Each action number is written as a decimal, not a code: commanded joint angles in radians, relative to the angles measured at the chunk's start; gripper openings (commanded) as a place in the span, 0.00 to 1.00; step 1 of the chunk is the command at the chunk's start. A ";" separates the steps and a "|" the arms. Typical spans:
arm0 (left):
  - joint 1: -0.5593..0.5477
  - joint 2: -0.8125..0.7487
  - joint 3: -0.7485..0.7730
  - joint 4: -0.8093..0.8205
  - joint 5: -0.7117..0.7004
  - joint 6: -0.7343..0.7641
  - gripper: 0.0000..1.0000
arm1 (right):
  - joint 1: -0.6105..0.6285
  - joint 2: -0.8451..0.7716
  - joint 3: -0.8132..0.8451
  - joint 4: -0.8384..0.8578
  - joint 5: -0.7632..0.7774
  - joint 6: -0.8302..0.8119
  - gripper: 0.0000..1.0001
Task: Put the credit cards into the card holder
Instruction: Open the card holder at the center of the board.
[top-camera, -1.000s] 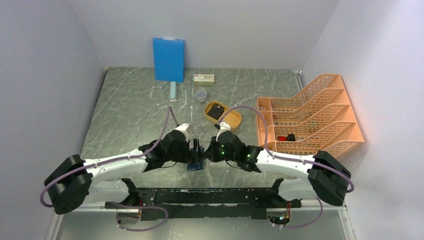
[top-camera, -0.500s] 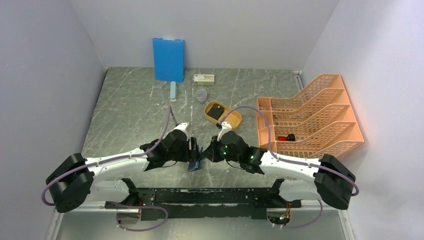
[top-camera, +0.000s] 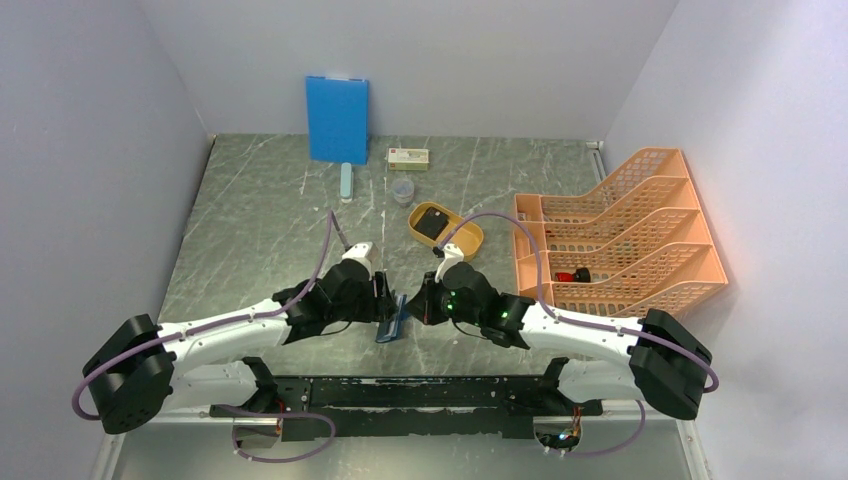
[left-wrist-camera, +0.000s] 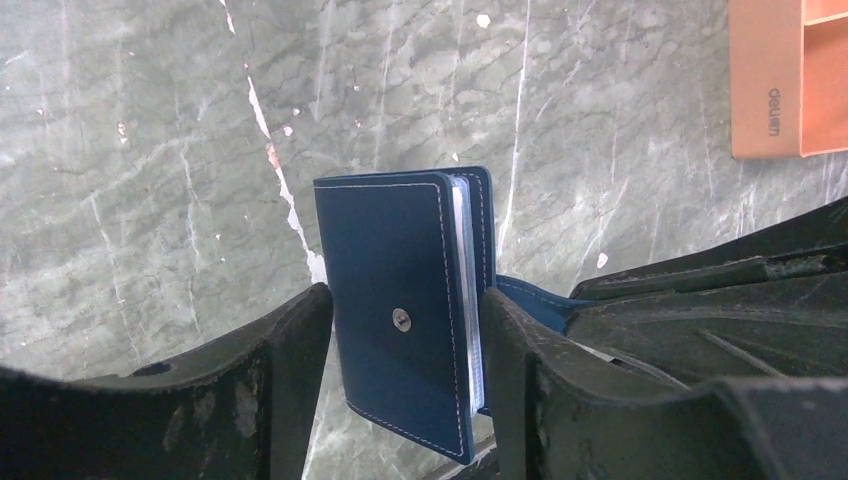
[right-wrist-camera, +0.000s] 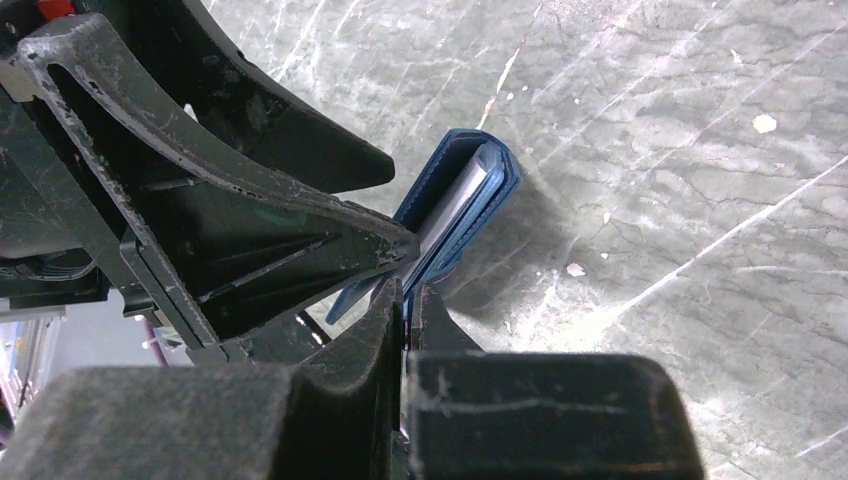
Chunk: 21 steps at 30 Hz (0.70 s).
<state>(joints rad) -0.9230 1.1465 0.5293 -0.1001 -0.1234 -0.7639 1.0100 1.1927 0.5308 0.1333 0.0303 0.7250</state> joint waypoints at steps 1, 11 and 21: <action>-0.005 -0.003 -0.017 0.014 0.000 0.000 0.65 | 0.004 -0.019 -0.001 0.029 -0.017 0.006 0.00; -0.005 -0.003 -0.015 0.020 0.009 0.008 0.70 | 0.004 -0.017 0.020 0.031 -0.024 0.010 0.00; -0.004 0.000 -0.028 0.016 0.001 0.015 0.69 | 0.005 -0.021 0.025 0.043 -0.024 0.023 0.00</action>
<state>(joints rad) -0.9230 1.1465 0.5102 -0.1001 -0.1226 -0.7654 1.0100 1.1927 0.5312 0.1371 0.0120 0.7368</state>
